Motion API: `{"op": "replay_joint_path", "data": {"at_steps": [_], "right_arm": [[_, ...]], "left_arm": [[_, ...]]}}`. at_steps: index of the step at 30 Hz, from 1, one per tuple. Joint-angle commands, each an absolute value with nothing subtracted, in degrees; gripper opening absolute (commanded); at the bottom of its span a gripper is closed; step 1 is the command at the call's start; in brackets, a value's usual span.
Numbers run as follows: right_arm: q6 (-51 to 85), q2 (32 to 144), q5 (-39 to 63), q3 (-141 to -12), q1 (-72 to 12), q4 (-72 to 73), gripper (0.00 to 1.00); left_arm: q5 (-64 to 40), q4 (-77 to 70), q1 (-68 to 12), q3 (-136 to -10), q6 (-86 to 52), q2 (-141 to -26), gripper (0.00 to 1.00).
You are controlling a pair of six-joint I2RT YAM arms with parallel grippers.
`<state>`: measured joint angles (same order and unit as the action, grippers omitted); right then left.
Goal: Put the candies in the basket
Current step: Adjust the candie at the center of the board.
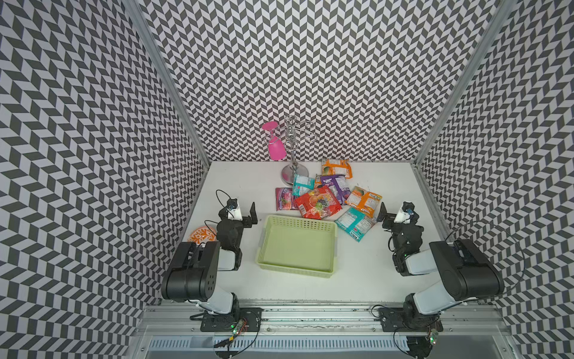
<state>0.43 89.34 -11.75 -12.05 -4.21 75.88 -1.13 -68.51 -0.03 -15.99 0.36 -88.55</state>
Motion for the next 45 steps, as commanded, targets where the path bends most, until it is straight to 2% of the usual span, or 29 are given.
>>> {"op": "replay_joint_path", "data": {"at_steps": [1,20,22,27,31,36,41,45], "right_arm": [[0.24,89.93,-11.49,-12.21,-4.13,78.22,0.99],[0.18,89.76,-11.51,-12.04,-4.09,78.64,0.99],[0.37,87.66,-11.92,-12.21,-4.22,76.31,0.99],[0.14,76.85,-10.25,-20.26,-4.29,55.27,0.99],[6.67,70.53,-9.1,-26.72,-4.28,39.19,0.99],[13.16,65.13,-5.55,-32.2,-4.28,25.56,0.99],[16.91,58.14,-2.61,-31.36,-4.31,21.31,0.99],[19.44,51.86,-1.05,-29.41,-4.22,18.81,0.99]], "left_arm": [[-0.79,-72.15,-0.62,-14.96,0.94,-89.62,0.99],[0.21,-70.05,-1.23,-15.41,1.05,-88.55,0.99],[-1.78,-65.09,-1.36,-17.93,2.22,-87.13,0.99],[-4.14,-36.01,-2.93,-33.71,5.87,-84.44,0.99],[-11.0,-21.88,-5.34,-43.45,11.91,-83.53,0.99],[-10.34,-7.6,-13.21,-56.49,18.74,-86.98,0.99],[-8.67,-1.29,-20.87,-67.59,16.67,-94.65,0.99],[-9.16,6.24,-27.06,-80.4,16.7,-105.04,0.99]]}}
